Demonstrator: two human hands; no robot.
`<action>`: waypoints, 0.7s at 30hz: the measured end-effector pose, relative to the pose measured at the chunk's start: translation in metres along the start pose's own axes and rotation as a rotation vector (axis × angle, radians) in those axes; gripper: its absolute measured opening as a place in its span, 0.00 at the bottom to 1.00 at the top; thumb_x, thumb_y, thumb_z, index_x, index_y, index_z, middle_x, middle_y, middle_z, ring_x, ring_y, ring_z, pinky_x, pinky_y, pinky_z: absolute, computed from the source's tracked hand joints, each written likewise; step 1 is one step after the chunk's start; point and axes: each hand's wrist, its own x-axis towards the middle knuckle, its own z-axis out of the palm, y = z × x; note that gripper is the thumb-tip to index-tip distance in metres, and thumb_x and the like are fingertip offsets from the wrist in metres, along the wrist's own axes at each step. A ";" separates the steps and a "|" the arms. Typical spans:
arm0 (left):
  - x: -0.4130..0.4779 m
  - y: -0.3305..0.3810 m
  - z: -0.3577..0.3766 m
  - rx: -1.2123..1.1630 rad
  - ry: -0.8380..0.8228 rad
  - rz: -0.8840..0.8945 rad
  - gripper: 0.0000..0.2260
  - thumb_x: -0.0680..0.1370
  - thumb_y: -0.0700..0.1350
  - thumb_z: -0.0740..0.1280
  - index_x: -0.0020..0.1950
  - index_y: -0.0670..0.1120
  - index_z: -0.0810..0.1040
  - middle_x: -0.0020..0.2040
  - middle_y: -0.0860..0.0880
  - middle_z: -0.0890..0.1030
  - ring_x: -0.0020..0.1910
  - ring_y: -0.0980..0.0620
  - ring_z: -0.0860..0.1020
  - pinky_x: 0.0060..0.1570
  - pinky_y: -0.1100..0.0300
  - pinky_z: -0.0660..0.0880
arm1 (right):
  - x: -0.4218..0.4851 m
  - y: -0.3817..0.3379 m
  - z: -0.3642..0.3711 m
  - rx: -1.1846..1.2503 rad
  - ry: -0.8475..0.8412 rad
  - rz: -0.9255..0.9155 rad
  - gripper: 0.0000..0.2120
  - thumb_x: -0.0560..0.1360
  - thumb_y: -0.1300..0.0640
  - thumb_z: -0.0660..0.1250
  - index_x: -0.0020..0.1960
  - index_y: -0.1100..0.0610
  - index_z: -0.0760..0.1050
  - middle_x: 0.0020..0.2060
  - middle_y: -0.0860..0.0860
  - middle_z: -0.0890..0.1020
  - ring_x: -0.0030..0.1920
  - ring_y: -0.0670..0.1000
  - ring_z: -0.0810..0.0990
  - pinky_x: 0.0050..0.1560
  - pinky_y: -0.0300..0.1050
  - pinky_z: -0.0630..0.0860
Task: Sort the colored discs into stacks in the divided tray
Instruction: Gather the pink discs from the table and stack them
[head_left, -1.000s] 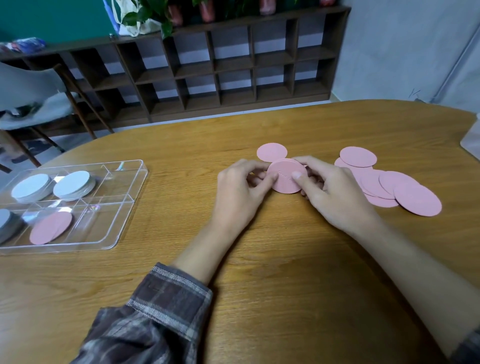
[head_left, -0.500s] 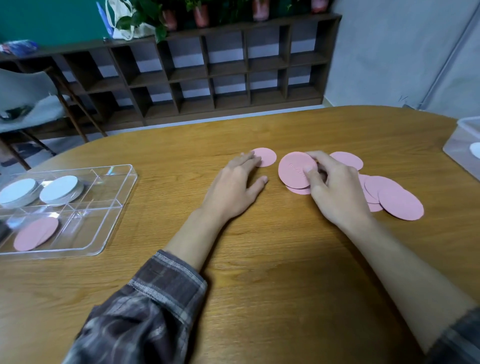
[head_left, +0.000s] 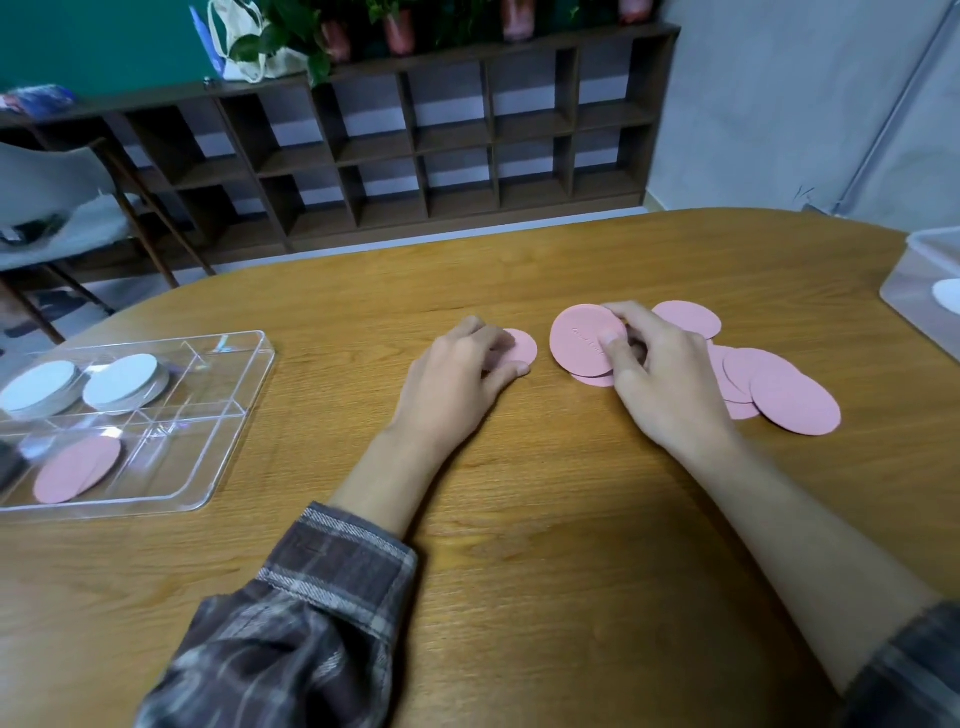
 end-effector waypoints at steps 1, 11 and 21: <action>-0.003 0.000 -0.002 0.026 0.012 0.024 0.12 0.82 0.56 0.69 0.58 0.49 0.83 0.52 0.52 0.80 0.51 0.47 0.82 0.48 0.45 0.80 | 0.000 0.000 0.000 0.002 -0.003 0.001 0.13 0.82 0.60 0.64 0.64 0.52 0.80 0.44 0.43 0.81 0.42 0.39 0.77 0.42 0.21 0.66; -0.031 0.014 -0.013 -0.030 0.238 0.134 0.10 0.87 0.48 0.59 0.51 0.47 0.77 0.47 0.51 0.81 0.48 0.47 0.78 0.50 0.50 0.76 | -0.003 -0.005 0.001 0.060 -0.026 -0.011 0.13 0.83 0.57 0.64 0.64 0.48 0.80 0.47 0.44 0.84 0.47 0.42 0.78 0.45 0.22 0.67; -0.026 0.018 -0.006 -0.278 0.285 0.026 0.06 0.83 0.42 0.68 0.55 0.45 0.84 0.39 0.55 0.83 0.37 0.56 0.79 0.43 0.64 0.75 | -0.005 -0.004 0.010 0.138 -0.130 -0.027 0.15 0.84 0.56 0.60 0.63 0.42 0.80 0.35 0.39 0.82 0.41 0.46 0.81 0.53 0.50 0.79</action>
